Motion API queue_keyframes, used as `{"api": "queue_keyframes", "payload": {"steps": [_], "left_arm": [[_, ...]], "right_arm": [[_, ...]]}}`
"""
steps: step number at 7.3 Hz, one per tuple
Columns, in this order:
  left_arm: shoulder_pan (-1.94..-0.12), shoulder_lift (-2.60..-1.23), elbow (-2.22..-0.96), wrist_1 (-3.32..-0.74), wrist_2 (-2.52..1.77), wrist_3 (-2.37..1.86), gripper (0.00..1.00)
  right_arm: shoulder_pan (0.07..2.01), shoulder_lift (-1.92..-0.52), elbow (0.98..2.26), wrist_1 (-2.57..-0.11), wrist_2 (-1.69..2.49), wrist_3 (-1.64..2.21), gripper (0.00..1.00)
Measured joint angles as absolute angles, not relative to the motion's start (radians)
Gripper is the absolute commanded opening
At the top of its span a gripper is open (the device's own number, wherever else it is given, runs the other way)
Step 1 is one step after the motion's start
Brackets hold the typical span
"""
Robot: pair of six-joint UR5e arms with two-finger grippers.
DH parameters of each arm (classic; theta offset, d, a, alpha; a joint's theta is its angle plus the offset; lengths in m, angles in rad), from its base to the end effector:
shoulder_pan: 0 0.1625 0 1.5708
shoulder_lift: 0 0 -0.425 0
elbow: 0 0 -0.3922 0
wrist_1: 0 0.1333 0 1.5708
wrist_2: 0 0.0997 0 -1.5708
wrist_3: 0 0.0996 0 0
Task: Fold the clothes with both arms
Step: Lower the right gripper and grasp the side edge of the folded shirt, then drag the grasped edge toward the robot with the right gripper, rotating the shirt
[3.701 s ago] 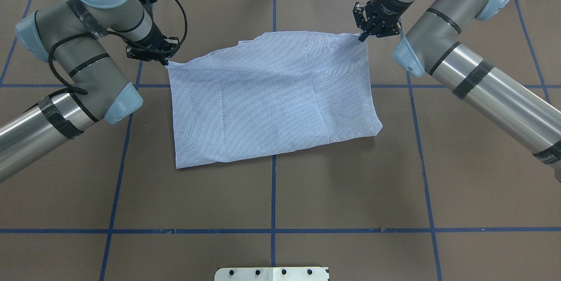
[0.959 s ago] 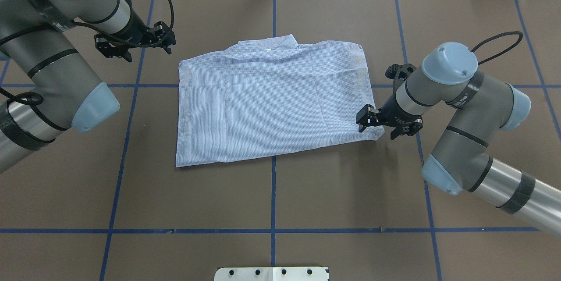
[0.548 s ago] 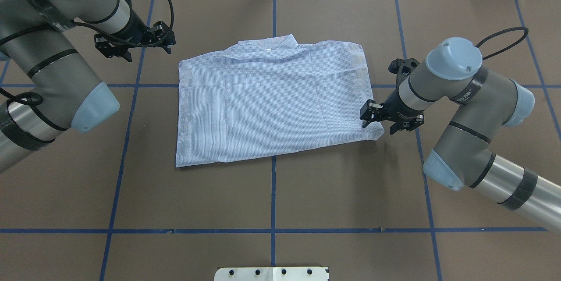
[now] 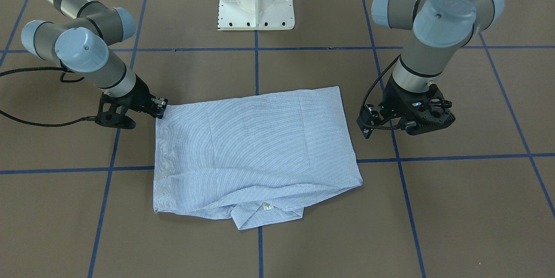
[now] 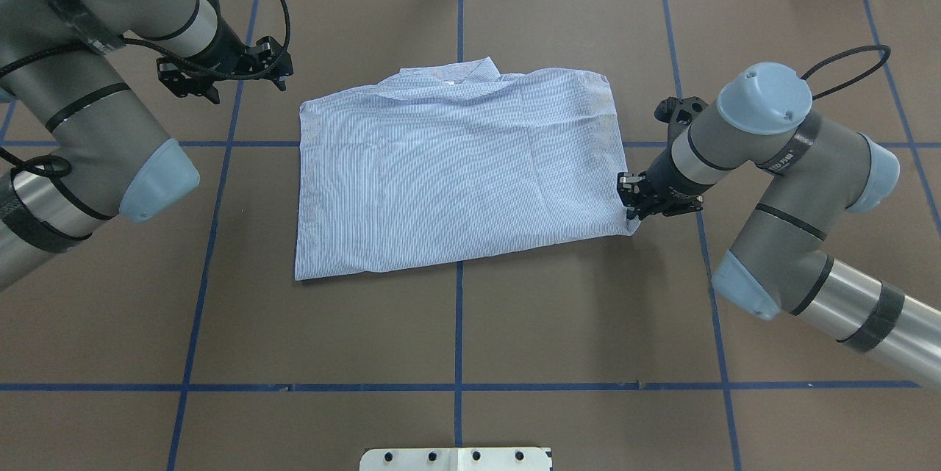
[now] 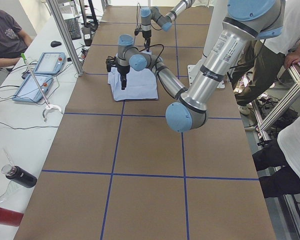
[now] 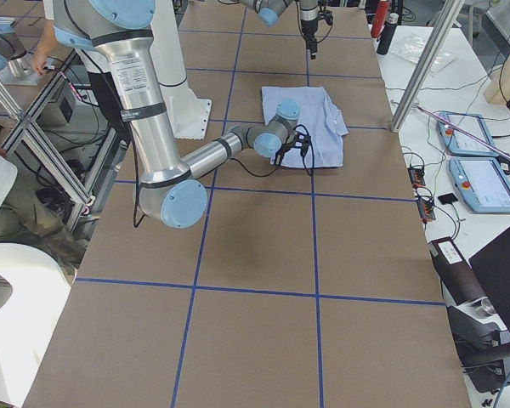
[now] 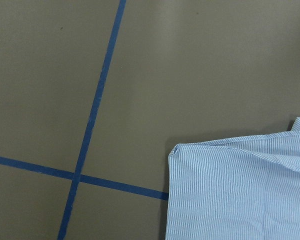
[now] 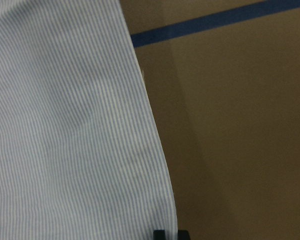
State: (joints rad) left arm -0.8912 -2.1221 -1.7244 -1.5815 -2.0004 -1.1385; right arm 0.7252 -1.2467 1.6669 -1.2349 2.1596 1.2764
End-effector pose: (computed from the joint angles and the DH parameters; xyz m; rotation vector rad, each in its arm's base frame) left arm 0.3409 -0.5680 0.2733 0.1089 0.8102 -0.2795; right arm -0.4143 -0.4714 0.3972 -0.1308 -0.9130 0.1774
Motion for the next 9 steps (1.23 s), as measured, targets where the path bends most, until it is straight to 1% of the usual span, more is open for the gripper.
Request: {"api": "queue_keyframes", "payload": {"steps": [2,3,6,7,9], "left_arm": [[-0.891,-2.123,-1.725,-1.581,-2.000,-1.138,1.00],[-0.891,-2.123,-1.727,-1.581,-2.000,-1.138,1.00],[-0.891,-2.123,-1.741,-1.579,-1.999,-1.142,1.00],[-0.891,-2.122,-1.746,-1.579,-1.999,-1.145,1.00],[-0.882,-2.120,-1.757,-1.578,-2.000,-1.171,1.00]], "right_arm": [[0.727,-1.251,1.682,-1.235,2.171,1.271,0.00],[0.728,-1.283,1.719,-1.233,2.190,1.264,0.00],[0.717,-1.512,1.980,-1.233,2.307,1.259,0.00],[0.691,-1.578,2.046,-1.234,2.354,1.265,0.00],[0.579,-1.642,2.120,-1.235,2.459,1.363,0.00]]}}
